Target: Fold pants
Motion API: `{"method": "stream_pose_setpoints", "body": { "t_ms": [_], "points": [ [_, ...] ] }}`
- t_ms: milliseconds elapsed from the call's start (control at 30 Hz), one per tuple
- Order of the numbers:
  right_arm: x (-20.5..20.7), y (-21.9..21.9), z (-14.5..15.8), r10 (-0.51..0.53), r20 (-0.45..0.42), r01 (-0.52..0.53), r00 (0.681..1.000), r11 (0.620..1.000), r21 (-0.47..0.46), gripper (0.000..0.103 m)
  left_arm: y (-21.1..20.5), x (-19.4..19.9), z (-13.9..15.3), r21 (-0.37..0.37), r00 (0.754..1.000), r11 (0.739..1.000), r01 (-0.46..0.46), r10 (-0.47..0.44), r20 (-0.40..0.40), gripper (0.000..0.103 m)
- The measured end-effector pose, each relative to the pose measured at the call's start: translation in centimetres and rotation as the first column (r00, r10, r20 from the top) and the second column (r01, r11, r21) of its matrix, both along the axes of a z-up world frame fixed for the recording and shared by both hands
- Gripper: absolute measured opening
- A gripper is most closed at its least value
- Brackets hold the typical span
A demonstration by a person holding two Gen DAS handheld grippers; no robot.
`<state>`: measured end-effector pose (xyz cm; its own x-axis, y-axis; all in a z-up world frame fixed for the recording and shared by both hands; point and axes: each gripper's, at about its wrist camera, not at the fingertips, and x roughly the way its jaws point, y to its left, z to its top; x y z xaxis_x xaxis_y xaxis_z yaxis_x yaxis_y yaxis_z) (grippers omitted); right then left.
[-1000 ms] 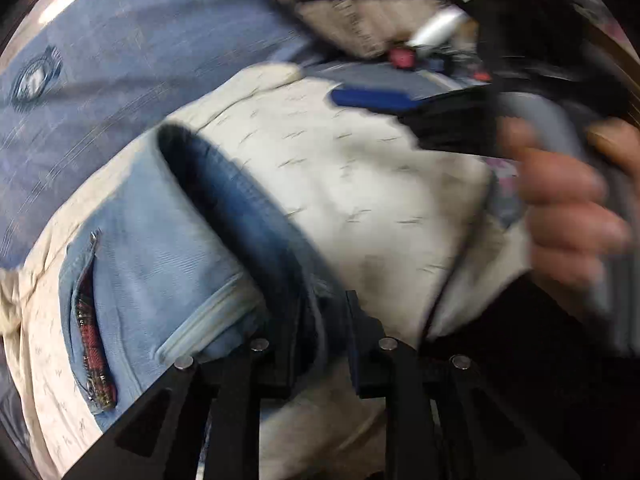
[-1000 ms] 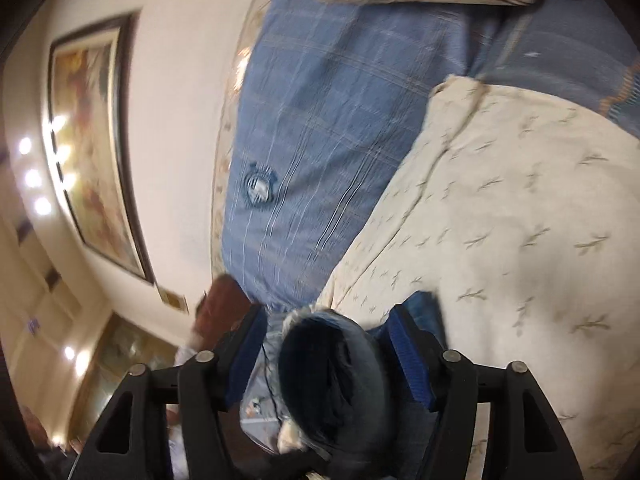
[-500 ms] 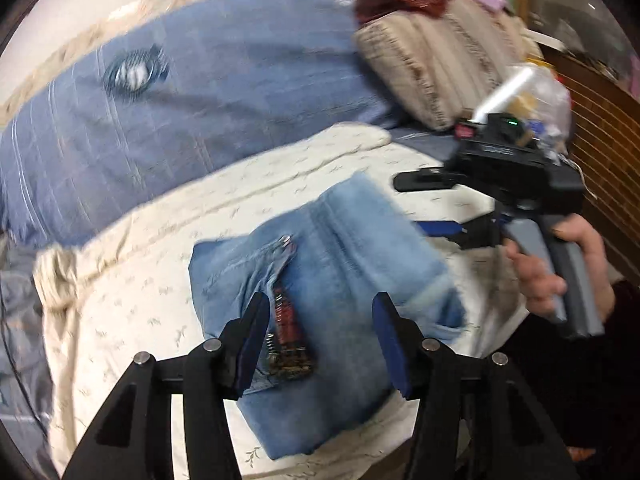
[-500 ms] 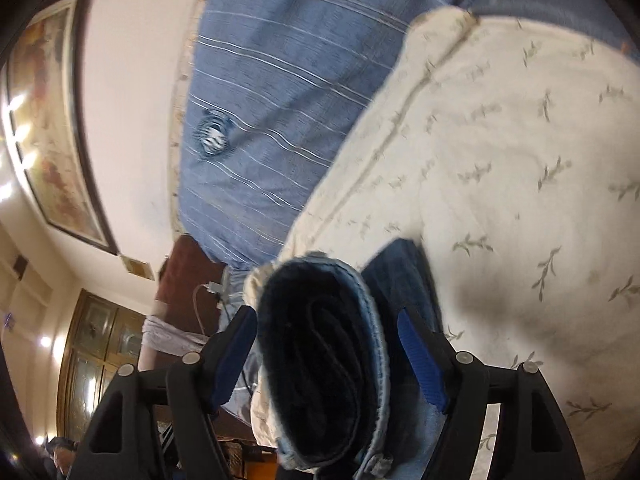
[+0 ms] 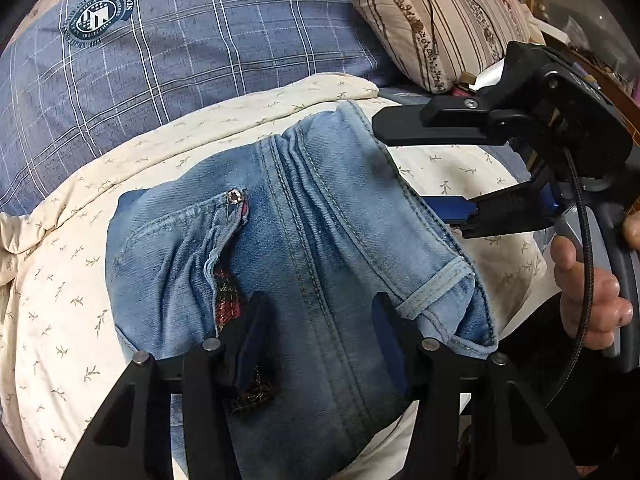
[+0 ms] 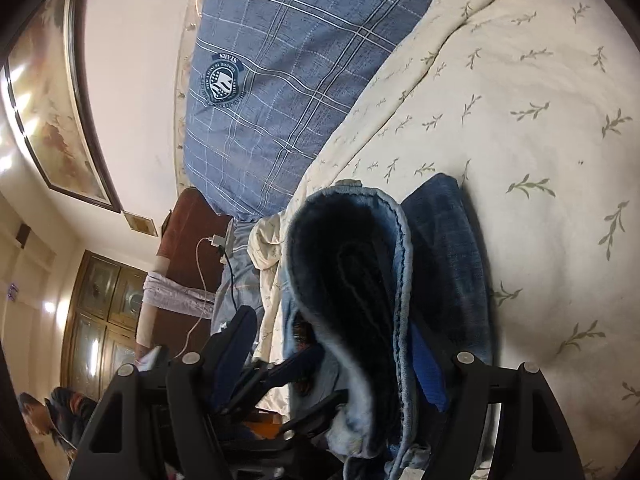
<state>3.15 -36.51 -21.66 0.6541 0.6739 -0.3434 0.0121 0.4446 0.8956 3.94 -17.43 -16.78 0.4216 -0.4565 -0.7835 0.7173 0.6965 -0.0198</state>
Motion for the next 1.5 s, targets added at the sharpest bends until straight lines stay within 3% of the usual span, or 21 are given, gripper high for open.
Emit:
{"method": "stream_pose_setpoints", "body": {
  "t_ms": [133,167,200,233,300,400,467,600,733,833,933,1000,1067,1267,1400,1500],
  "points": [
    [0.6,1.5,-0.3,0.014,-0.038,-0.019,0.999,0.991,-0.135,0.076,0.2,0.2,0.0,-0.021,1.000,1.000,-0.002,0.002,-0.006,0.054],
    [0.8,2.0,-0.5,0.023,-0.052,-0.032,0.998,0.982,-0.184,0.070,0.3,-0.1,0.0,-0.024,1.000,1.000,-0.002,0.002,-0.003,0.054],
    [1.0,2.8,-0.7,0.031,-0.070,-0.048,0.997,0.965,-0.258,0.043,0.3,-0.1,0.0,-0.024,1.000,1.000,-0.004,0.004,-0.002,0.054],
    [1.2,3.4,-1.0,0.046,-0.091,-0.072,0.995,0.948,-0.310,0.025,0.4,-0.1,0.0,-0.021,1.000,1.000,-0.006,0.006,-0.006,0.054],
    [1.2,4.0,-1.1,0.048,-0.097,-0.078,0.994,0.936,-0.342,0.016,0.5,-0.3,0.1,-0.026,1.000,1.000,-0.013,0.013,0.001,0.054],
    [-0.2,4.2,0.9,0.049,0.005,-0.044,0.999,0.933,-0.358,0.009,1.0,-0.2,1.1,-0.061,0.999,0.998,-0.029,0.027,-0.028,0.054],
    [-1.2,3.7,1.9,0.028,0.061,-0.005,0.998,0.934,-0.357,0.009,0.9,-0.1,1.9,-0.079,0.999,0.997,-0.025,0.022,-0.033,0.054],
    [-1.8,1.7,2.3,-0.054,0.082,0.078,0.995,0.940,-0.333,0.009,-0.2,-0.2,2.2,-0.088,1.000,0.996,0.004,-0.006,-0.025,0.054],
    [-0.6,0.0,0.0,-0.102,-0.058,0.081,0.993,0.955,-0.287,0.009,-1.7,0.1,-0.3,-0.009,1.000,1.000,0.021,-0.021,-0.008,0.055],
    [0.4,-0.7,-2.6,-0.105,-0.162,0.066,0.981,0.972,-0.226,0.013,-1.9,-0.5,-1.1,0.004,0.997,0.999,0.046,-0.046,0.064,0.055],
    [0.4,-1.4,-3.4,-0.091,-0.178,0.067,0.980,0.988,-0.139,0.017,-1.4,-0.5,-0.5,0.013,0.998,0.999,0.046,-0.047,0.051,0.055],
    [0.5,-1.2,-3.3,-0.083,-0.184,0.061,0.979,0.991,-0.122,0.021,-0.7,-0.4,0.4,-0.005,0.999,0.999,0.032,-0.032,0.021,0.055],
    [0.3,-1.1,-2.7,-0.080,-0.182,0.059,0.980,0.991,-0.120,0.026,0.1,-1.0,1.7,-0.017,0.999,1.000,0.012,-0.011,0.042,0.056],
    [-1.4,-2.2,0.0,-0.183,-0.084,0.166,0.980,0.970,-0.181,0.036,3.0,-2.6,4.8,0.017,0.973,0.994,-0.109,0.103,0.207,0.075],
    [-3.2,-2.2,2.7,-0.244,0.061,0.251,0.968,0.934,-0.253,0.036,4.7,-1.7,5.3,0.043,0.958,0.980,-0.195,0.181,0.221,0.075],
    [-3.7,-0.9,4.8,-0.224,0.182,0.269,0.957,0.922,-0.277,0.036,5.8,-0.5,5.0,0.055,0.948,0.965,-0.257,0.241,0.209,0.075]
  ]
}}
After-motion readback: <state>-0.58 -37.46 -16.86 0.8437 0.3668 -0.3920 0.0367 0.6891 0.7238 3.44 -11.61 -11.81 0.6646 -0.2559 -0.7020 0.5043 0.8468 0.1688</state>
